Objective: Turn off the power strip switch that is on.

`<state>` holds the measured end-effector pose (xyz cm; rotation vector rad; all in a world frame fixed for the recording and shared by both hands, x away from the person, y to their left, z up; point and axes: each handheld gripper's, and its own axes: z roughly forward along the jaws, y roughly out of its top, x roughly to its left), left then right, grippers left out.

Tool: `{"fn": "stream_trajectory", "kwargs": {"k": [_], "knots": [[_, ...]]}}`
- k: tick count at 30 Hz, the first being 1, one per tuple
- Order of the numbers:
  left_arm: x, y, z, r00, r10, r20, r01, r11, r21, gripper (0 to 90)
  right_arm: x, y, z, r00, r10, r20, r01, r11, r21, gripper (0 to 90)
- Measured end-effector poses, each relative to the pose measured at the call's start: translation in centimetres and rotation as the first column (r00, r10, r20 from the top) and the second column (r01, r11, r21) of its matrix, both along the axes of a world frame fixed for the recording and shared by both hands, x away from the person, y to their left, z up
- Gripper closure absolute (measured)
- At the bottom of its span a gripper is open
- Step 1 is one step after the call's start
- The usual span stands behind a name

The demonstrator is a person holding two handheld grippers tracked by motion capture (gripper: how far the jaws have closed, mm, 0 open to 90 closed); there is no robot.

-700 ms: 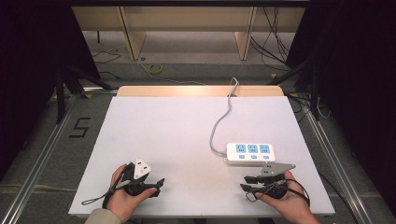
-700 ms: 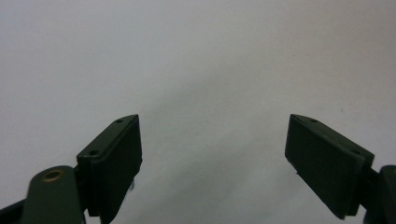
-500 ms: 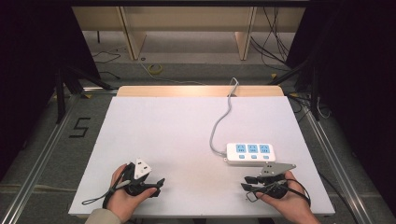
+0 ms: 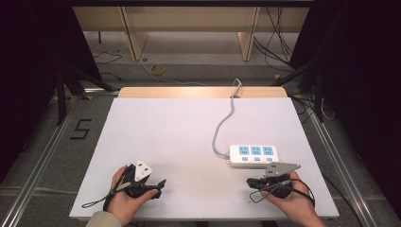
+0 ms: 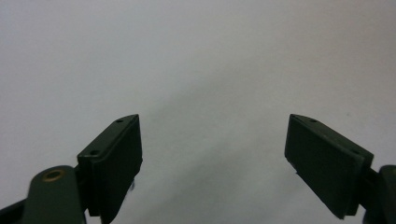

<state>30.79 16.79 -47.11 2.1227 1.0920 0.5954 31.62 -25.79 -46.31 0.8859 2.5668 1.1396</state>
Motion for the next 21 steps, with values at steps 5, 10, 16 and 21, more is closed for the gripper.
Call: {"fn": "stream_trajectory", "kwargs": {"k": [5,10,16,21], "knots": [[-0.03,-0.05,0.06,0.9999,0.002,0.011,-0.002,1.0000,-0.008,19.6,0.16,0.06,0.30,0.9998,-0.020,0.004,0.020,0.9997,-0.012,90.0],[0.00,0.04,0.11,0.9999,0.002,0.015,-0.002,1.0000,-0.004,19.7,0.47,0.07,0.47,0.9994,-0.034,-0.006,0.034,0.9992,-0.019,90.0],[0.00,0.04,0.15,0.9999,0.001,0.015,-0.001,1.0000,-0.002,19.7,0.77,-0.13,0.73,0.9987,-0.051,-0.004,0.051,0.9983,-0.029,90.0],[0.02,0.03,0.12,0.9999,0.003,0.016,-0.003,1.0000,-0.003,19.7,1.01,-0.35,0.96,0.9975,-0.071,-0.007,0.071,0.9967,-0.041,90.0]]}}
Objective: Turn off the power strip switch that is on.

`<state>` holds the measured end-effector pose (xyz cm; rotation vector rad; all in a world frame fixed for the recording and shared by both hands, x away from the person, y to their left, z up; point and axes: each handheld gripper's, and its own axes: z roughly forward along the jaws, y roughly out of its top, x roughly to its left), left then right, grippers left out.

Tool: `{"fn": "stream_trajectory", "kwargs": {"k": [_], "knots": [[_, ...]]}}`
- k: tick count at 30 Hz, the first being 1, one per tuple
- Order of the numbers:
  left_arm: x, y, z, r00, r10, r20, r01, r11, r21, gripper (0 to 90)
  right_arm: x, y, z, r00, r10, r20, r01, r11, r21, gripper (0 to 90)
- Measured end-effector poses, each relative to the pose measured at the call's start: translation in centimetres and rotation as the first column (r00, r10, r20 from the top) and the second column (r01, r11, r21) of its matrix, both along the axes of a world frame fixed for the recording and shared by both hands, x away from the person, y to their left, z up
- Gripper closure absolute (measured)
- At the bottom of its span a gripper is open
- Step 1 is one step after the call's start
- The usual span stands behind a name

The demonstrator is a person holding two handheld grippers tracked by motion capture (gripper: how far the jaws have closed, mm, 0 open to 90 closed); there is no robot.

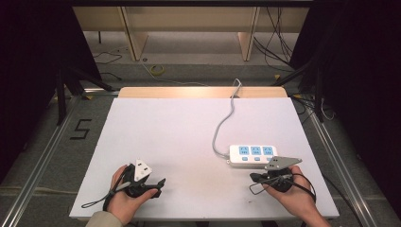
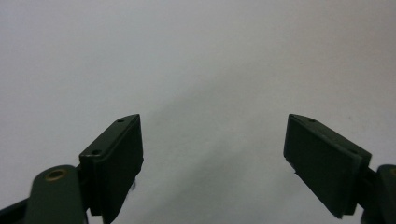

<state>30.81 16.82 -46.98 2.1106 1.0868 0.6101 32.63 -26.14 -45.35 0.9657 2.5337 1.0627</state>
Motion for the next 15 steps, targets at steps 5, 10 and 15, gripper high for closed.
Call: {"fn": "stream_trajectory", "kwargs": {"k": [5,10,15], "knots": [[0.01,-0.01,-0.01,1.0000,0.000,-0.002,0.000,1.0000,0.001,19.7,0.21,-0.18,0.11,0.9999,-0.012,-0.005,0.012,0.9999,-0.006,90.0],[0.03,-0.01,0.01,1.0000,0.001,-0.001,-0.001,1.0000,0.001,19.7,0.46,-0.45,0.26,0.9994,-0.032,-0.014,0.032,0.9994,-0.012,90.0],[0.04,-0.02,0.00,1.0000,0.000,-0.001,0.000,1.0000,0.004,19.7,0.68,-0.68,0.40,0.9988,-0.046,-0.014,0.046,0.9989,-0.011,90.0]]}}
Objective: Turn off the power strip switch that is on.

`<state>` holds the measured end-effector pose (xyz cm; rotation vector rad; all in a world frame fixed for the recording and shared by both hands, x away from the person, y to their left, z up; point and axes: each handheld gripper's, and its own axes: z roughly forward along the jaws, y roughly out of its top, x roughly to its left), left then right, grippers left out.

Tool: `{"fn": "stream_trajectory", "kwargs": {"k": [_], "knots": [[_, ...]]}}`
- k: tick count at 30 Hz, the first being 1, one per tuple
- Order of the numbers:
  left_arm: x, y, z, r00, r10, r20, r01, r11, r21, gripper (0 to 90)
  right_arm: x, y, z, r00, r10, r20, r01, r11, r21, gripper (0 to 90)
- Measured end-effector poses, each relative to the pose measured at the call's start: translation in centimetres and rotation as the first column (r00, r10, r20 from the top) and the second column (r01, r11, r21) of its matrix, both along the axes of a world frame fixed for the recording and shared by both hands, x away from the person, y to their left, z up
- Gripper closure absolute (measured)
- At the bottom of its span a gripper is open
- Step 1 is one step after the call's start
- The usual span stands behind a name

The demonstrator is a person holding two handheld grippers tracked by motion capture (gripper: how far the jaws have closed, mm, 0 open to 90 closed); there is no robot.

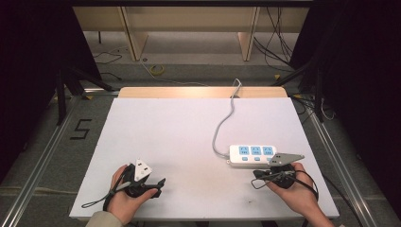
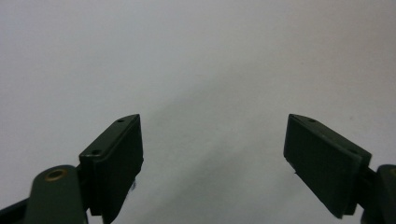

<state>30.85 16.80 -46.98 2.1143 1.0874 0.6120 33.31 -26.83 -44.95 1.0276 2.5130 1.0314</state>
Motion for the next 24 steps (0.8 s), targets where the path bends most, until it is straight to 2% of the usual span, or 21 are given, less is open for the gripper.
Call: {"fn": "stream_trajectory", "kwargs": {"k": [24], "knots": [[0.02,0.04,0.05,1.0000,0.003,0.004,-0.003,1.0000,0.003,19.7,0.82,-0.61,0.42,0.9979,-0.058,-0.029,0.058,0.9980,-0.028,90.0]]}}
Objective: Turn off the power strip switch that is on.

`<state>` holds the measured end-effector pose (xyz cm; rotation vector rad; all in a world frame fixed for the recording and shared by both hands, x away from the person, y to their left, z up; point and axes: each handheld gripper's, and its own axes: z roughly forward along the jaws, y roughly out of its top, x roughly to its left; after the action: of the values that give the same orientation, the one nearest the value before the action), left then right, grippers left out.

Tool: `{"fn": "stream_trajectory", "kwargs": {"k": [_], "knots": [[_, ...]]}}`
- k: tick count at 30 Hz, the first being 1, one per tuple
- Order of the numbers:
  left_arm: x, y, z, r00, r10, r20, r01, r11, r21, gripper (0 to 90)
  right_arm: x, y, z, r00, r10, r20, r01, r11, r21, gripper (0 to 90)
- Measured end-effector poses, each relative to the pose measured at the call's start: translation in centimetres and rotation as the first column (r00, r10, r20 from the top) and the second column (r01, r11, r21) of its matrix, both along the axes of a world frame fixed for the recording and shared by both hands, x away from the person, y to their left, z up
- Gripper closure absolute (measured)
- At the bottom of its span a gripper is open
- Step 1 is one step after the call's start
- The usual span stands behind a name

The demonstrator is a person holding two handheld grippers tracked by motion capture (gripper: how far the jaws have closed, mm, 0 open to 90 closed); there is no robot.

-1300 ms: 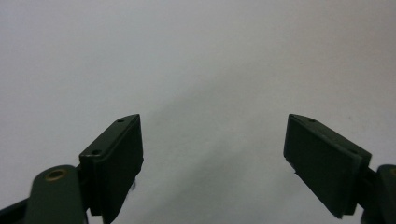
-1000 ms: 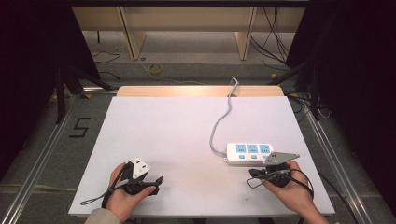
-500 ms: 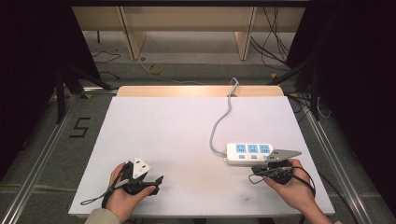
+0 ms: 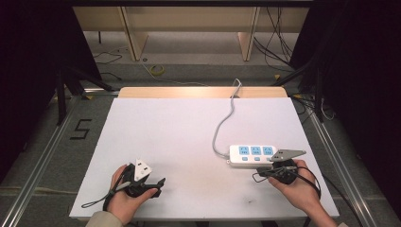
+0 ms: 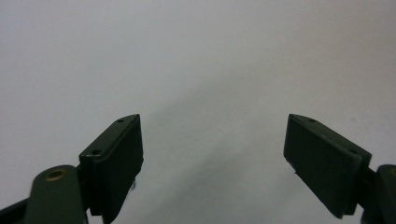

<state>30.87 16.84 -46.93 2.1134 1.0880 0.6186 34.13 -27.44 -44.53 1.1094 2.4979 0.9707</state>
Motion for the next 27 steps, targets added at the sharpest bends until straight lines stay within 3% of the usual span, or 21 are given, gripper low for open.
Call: {"fn": "stream_trajectory", "kwargs": {"k": [27], "knots": [[0.00,-0.04,-0.03,1.0000,-0.001,0.002,0.001,1.0000,0.008,19.7,0.81,-0.79,0.43,0.9991,-0.041,-0.016,0.040,0.9991,-0.008,90.0]]}}
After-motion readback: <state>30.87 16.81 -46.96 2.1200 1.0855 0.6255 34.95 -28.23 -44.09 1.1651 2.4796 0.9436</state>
